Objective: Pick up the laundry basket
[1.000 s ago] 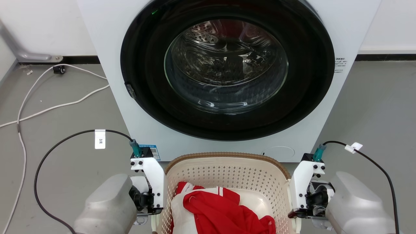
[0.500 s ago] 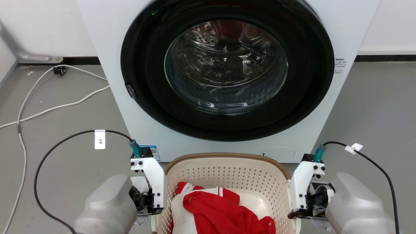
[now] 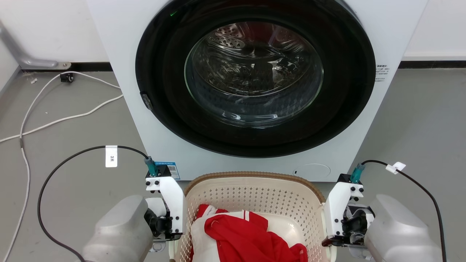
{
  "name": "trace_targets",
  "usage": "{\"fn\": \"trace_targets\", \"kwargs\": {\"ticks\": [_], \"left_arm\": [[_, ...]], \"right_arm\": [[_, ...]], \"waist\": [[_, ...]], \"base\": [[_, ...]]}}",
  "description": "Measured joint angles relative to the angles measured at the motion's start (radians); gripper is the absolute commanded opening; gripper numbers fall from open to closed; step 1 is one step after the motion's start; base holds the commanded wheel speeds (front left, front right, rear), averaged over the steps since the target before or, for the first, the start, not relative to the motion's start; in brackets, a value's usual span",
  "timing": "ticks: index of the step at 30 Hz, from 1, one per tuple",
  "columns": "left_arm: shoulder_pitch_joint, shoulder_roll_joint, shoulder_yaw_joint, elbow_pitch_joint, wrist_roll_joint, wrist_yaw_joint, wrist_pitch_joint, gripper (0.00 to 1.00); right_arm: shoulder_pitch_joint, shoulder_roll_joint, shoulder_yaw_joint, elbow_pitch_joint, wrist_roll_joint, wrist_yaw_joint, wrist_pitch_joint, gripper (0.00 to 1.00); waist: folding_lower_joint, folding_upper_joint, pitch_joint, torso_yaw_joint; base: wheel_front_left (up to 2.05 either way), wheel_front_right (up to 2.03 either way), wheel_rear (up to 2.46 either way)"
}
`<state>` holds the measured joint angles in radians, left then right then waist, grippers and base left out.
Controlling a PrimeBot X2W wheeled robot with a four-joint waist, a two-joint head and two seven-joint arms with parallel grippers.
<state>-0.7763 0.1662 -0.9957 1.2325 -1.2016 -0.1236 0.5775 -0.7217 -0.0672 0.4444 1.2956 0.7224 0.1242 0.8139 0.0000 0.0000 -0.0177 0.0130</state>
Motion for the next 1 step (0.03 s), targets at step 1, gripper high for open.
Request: {"fn": "trace_targets", "kwargs": {"ticks": [1], "left_arm": [[0.000, 0.000, 0.000, 0.000, 0.000, 0.000, 0.000, 0.00]], "right_arm": [[0.000, 0.000, 0.002, 0.000, 0.001, 0.000, -0.001, 0.00]], "waist": [[0.0000, 0.0000, 0.000, 0.000]], "base": [[0.00, 0.00, 0.00]]}}
